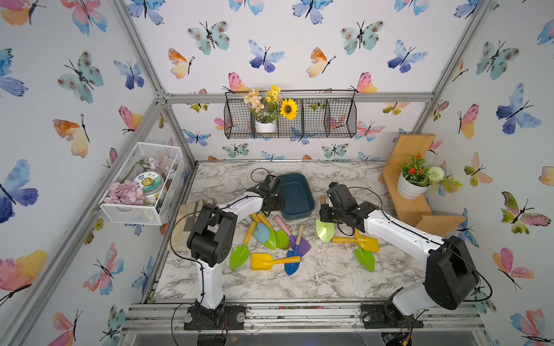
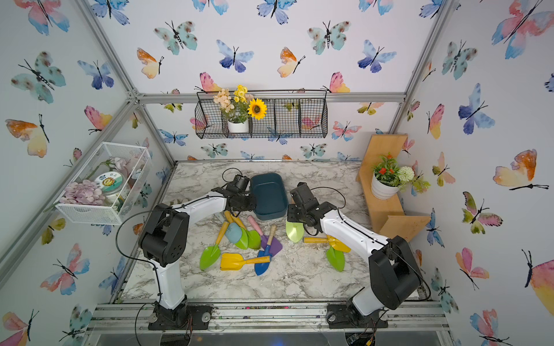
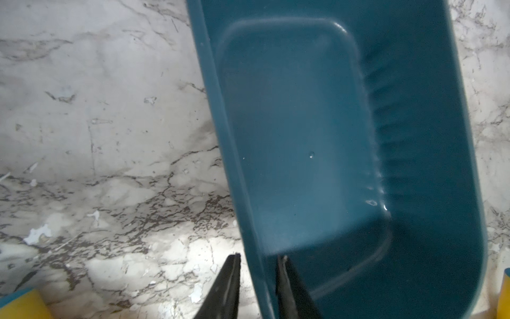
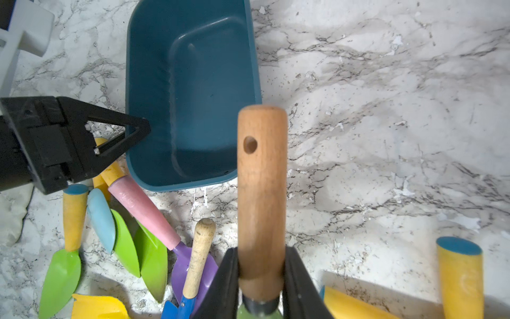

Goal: Put the shovel into the storage box
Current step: Move the storage box to the center of the board.

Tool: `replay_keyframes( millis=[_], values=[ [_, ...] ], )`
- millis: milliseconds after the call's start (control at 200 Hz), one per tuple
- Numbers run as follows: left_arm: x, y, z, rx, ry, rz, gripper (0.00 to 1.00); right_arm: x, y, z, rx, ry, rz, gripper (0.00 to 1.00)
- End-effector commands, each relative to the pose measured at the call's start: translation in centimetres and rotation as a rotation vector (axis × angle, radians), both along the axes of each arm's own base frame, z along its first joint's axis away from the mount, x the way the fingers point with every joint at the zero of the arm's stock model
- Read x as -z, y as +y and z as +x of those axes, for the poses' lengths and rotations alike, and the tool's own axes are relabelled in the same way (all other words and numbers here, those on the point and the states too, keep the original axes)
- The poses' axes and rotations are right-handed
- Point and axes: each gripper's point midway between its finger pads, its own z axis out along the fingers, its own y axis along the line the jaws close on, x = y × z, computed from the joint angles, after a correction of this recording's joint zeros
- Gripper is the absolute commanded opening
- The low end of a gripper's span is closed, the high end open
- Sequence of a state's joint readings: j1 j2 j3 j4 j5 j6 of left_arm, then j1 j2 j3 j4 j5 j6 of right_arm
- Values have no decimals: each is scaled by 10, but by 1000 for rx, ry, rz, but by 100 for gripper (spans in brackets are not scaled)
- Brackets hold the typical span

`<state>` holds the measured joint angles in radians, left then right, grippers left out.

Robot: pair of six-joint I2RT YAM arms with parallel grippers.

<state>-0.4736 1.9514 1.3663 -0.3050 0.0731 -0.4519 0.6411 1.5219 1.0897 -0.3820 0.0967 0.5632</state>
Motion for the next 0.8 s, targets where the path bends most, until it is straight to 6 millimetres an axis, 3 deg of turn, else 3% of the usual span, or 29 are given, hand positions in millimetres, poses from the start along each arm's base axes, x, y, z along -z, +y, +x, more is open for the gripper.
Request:
replay_keyframes(
  millis=[0,355,651,796],
  values=[
    [1,-6,-5,42,6,13,26,-16,0,9,10,-42,-24,21],
    [-3,-13,-20,82,0,20,23,-26,27,44,-22,-77,-23,21],
    [-4,-8,-30,83,-7,38,22,-28,66,88,-69,-93,-14,21],
    [-7,-8,-31,87,-6,35,32,-20,80,105,-81,-91,-16,21]
  ],
)
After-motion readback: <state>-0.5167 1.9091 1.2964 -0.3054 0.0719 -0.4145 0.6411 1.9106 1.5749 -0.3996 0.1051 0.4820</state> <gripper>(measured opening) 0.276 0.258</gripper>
